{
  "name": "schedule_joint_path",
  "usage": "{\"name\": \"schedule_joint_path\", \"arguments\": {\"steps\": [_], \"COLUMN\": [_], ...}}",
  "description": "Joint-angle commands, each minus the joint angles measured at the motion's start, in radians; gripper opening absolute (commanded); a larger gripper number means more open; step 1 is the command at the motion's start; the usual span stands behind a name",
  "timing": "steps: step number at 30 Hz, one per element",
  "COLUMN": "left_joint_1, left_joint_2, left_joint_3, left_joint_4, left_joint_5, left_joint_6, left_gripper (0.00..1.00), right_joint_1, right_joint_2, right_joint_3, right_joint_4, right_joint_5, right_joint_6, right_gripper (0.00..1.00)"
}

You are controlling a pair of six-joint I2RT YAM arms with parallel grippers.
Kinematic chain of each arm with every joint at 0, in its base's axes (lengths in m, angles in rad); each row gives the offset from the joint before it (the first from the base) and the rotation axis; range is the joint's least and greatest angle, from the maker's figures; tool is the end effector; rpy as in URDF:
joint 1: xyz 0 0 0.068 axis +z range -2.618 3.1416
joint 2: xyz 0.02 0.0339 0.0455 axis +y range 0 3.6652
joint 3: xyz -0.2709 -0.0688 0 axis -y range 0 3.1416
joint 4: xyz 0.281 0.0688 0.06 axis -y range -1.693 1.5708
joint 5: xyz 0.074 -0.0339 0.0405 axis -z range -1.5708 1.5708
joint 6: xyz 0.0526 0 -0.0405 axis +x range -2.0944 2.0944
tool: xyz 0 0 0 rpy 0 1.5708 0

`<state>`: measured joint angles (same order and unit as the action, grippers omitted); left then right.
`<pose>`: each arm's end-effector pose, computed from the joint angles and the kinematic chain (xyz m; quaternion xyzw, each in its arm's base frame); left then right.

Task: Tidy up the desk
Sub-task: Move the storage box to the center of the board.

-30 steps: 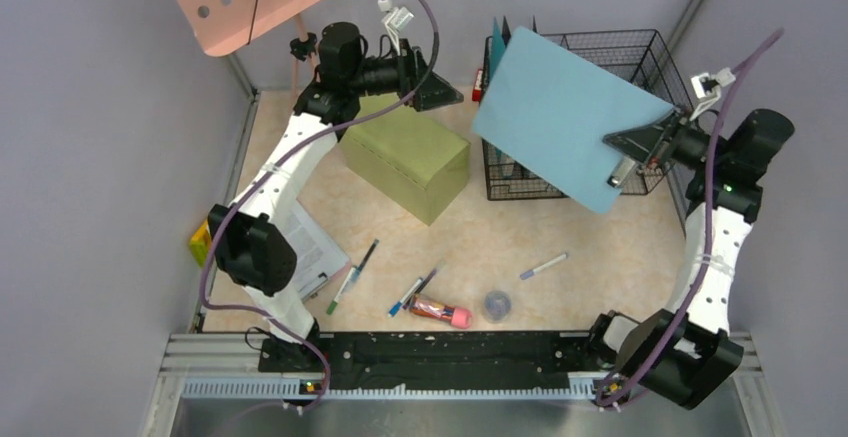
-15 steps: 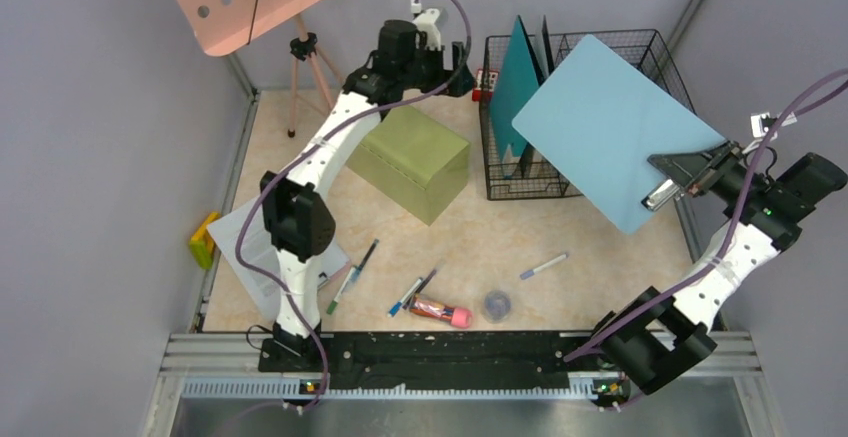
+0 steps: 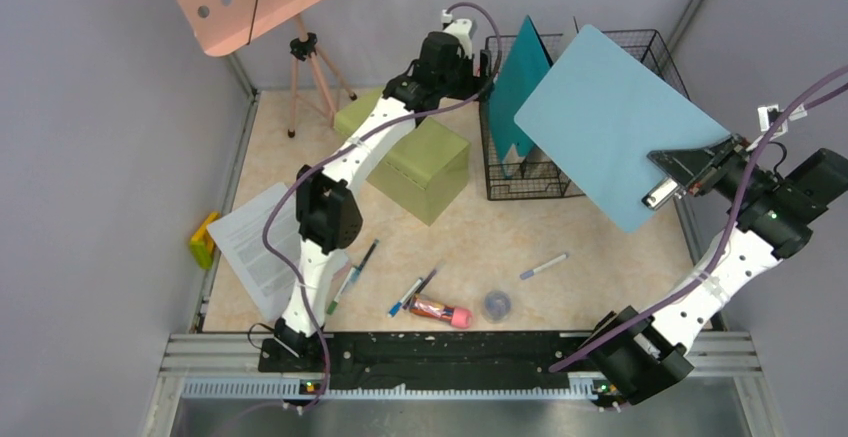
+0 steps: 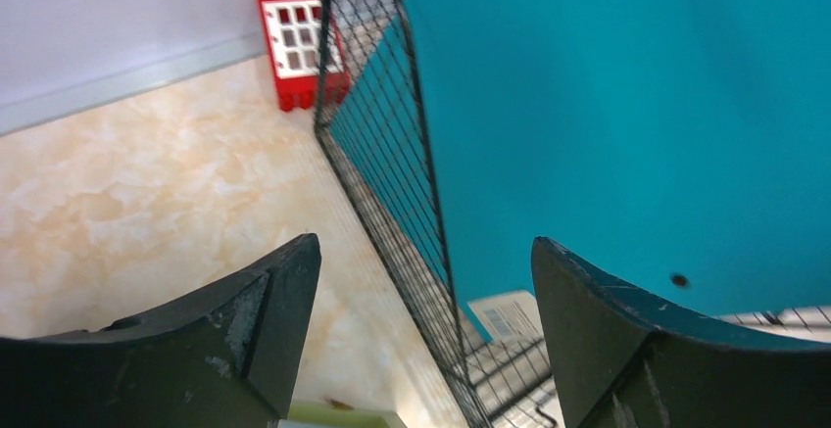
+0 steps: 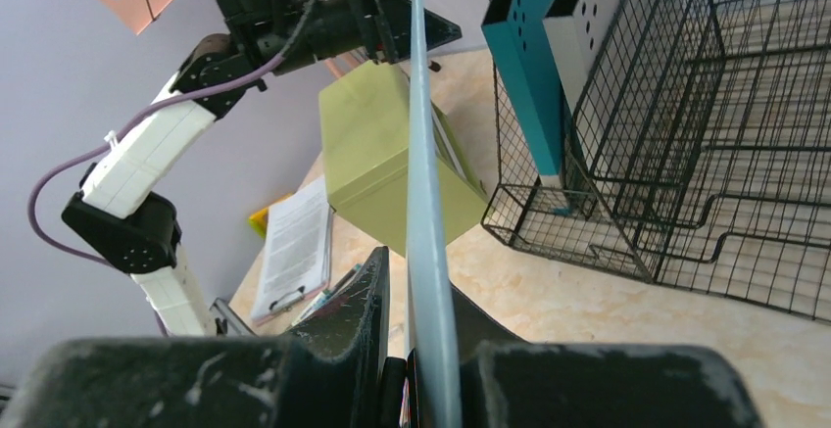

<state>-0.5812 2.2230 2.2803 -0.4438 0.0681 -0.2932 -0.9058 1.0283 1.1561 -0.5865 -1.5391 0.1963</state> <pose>0.4817 -0.3207 0.3571 0.1378 0.8180 -0.2618 0.4934 0.1765 -0.1399 0.4073 0.0065 0.7120 0.4225 0.5608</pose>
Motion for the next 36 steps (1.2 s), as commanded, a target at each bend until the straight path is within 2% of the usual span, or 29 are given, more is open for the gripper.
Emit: {"name": "schedule_joint_path", "arguments": {"steps": [1,8,14,15,19,24,30,36], "left_joint_1": [0.0,-0.01,-0.019,-0.02,-0.017,-0.018,-0.022,-0.026], "left_joint_2": [0.067,0.164,0.223,0.227,0.227,0.196,0.17,0.167], "left_joint_3": [0.09,0.149,0.194,0.199,0.201,0.188,0.171,0.16], "left_joint_4": [0.077,0.116,0.153,0.154,0.141,0.097,0.054,0.014], "left_joint_5": [-0.126,-0.1,-0.079,-0.083,-0.113,-0.17,-0.235,-0.228], "left_joint_6": [0.002,-0.053,-0.094,-0.098,-0.125,-0.183,-0.241,-0.324], "left_gripper": [0.82,0.74,0.61,0.56,0.24,0.0,0.0,0.0], "right_joint_1": [0.005,0.008,0.01,0.009,0.008,0.008,0.006,0.0], "right_joint_2": [-0.001,-0.002,0.001,0.003,0.019,0.051,0.115,0.083], "right_joint_3": [0.095,0.129,0.132,0.132,0.136,0.143,0.149,0.062], "right_joint_4": [-0.065,-0.092,-0.088,-0.089,-0.109,-0.236,-0.54,-0.523], "right_joint_5": [-0.116,-0.117,-0.115,-0.116,-0.116,-0.115,-0.116,-0.116], "right_joint_6": [-0.038,-0.048,-0.023,-0.02,-0.029,-0.123,-0.401,-0.388], "right_gripper": [0.0,0.0,0.0,0.0,0.0,0.0,0.0,0.0]}}
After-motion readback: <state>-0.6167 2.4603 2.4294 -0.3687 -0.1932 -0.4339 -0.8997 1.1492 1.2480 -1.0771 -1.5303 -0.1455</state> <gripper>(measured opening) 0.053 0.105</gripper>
